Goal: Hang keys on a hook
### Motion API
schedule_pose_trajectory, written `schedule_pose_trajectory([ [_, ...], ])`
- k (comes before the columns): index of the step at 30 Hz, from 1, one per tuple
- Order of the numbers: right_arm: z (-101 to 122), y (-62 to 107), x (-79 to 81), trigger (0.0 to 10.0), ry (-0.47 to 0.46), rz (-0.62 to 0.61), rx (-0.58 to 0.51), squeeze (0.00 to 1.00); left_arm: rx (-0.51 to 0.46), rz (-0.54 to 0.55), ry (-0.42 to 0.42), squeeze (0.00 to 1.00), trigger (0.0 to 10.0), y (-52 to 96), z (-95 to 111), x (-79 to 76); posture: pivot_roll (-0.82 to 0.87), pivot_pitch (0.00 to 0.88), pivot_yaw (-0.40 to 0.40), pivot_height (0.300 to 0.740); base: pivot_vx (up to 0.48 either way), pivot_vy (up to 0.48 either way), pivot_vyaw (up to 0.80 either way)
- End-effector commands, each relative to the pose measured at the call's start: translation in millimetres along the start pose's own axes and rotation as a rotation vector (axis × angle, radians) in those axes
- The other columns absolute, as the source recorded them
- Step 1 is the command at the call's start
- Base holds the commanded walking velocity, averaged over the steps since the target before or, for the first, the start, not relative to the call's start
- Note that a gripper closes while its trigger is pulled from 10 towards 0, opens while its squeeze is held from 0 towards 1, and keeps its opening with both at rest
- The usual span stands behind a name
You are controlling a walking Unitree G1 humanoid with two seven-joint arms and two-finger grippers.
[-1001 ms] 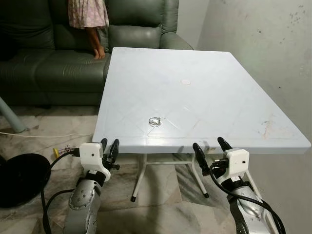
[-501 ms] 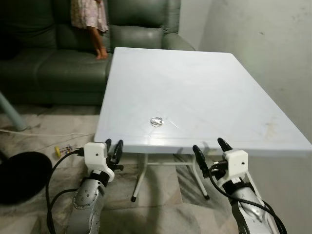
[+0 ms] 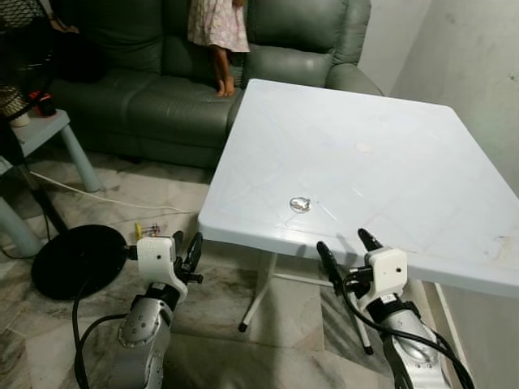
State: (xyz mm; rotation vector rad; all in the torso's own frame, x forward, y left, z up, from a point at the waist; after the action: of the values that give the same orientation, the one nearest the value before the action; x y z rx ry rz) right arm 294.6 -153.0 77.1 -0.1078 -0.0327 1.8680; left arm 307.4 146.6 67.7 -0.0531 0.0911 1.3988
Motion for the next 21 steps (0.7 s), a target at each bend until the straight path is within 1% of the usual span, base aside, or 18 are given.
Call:
schedule_pose_trajectory([
  [1, 4.7, -2.4, -2.6, 10.0, 0.016, -0.006, -0.006, 0.0, -0.01, 0.004, 0.008, 0.0, 10.0, -2.1, 4.5, -1.5, 0.13, 0.0, -0.088, 0.74, 0.0, 0.0, 0.8],
  [5, 4.5, -2.8, -3.4, 10.0, 0.019, -0.009, -0.005, 0.0, -0.007, 0.001, 0.01, 0.0, 10.0, -2.9, 4.1, -2.2, 0.13, 0.0, -0.089, 0.74, 0.0, 0.0, 0.8],
  [6, 4.6, -3.0, -3.2, 10.0, 0.003, -0.01, -0.009, 0.0, -0.005, 0.0, 0.009, 0.0, 10.0, -3.1, 3.8, -2.6, 0.13, 0.0, -0.09, 0.74, 0.0, 0.0, 0.8],
  [7, 4.4, -3.1, -3.5, 10.0, 0.006, -0.012, -0.007, 0.0, -0.005, 0.0, 0.008, 0.0, 10.0, -3.2, 3.7, -2.8, 0.13, 0.0, -0.09, 0.74, 0.0, 0.0, 0.8],
  [9, 4.5, -3.3, -4.0, 10.0, 0.016, -0.015, -0.007, 0.0, -0.006, 0.0, 0.005, 0.0, 10.0, -3.3, 3.6, -3.0, 0.13, 0.0, -0.09, 0.74, 0.0, 0.0, 0.0],
  [11, 4.1, -4.0, -4.9, 10.0, -0.025, -0.025, -0.01, 0.0, -0.005, 0.0, 0.005, 0.0, 10.0, -3.9, 3.4, -3.1, 0.13, 0.0, -0.09, 0.74, 0.0, 0.0, 0.0],
  [12, 4.2, -4.2, -5.1, 10.0, -0.026, -0.025, -0.011, 0.0, -0.006, 0.0, 0.006, 0.0, 10.0, -4.1, 3.6, -3.1, 0.13, 0.0, -0.09, 0.74, 0.0, 0.0, 0.0],
  [14, 5.1, -4.4, -4.8, 10.0, -0.022, -0.016, -0.016, 0.0, -0.007, 0.002, 0.004, 0.0, 10.0, -4.7, 3.8, -2.9, 0.13, 0.0, -0.091, 0.74, 0.0, 0.0, 0.0],
  [17, 3.6, -4.6, -3.0, 10.0, 0.027, 0.003, -0.002, 0.0, -0.006, 0.002, 0.002, 0.0, 10.0, -5.3, 3.4, -2.9, 0.13, 0.0, -0.091, 0.74, 0.0, 0.0, 0.0],
  [20, 2.8, -4.5, -2.7, 10.0, 0.03, 0.005, 0.006, 0.0, -0.007, 0.001, 0.001, 0.0, 10.0, -5.2, 3.6, -3.0, 0.13, 0.0, -0.091, 0.74, 0.0, 0.0, 0.0],
  [21, 3.0, -4.7, -2.3, 10.0, 0.028, 0.006, 0.006, 0.0, -0.006, 0.001, 0.001, 0.0, 10.0, -5.4, 3.5, -3.1, 0.13, 0.0, -0.089, 0.74, 0.0, 0.0, 0.8],
])
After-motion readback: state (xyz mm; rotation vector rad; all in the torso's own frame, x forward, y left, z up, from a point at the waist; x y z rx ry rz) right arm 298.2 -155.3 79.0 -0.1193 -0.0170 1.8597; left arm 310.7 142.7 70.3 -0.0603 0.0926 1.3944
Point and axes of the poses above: a point about 5 cm out from each wrist's last joint towards the gripper, its own y axis pointing back from the gripper into the wrist, its own z axis along the axis of the wrist's last joint, x = y × z, the point moved 4 cm from there along -y, pointing out of the wrist towards the gripper, and after that the axes turned 2 degrees about -y, right-handed, at the moved point
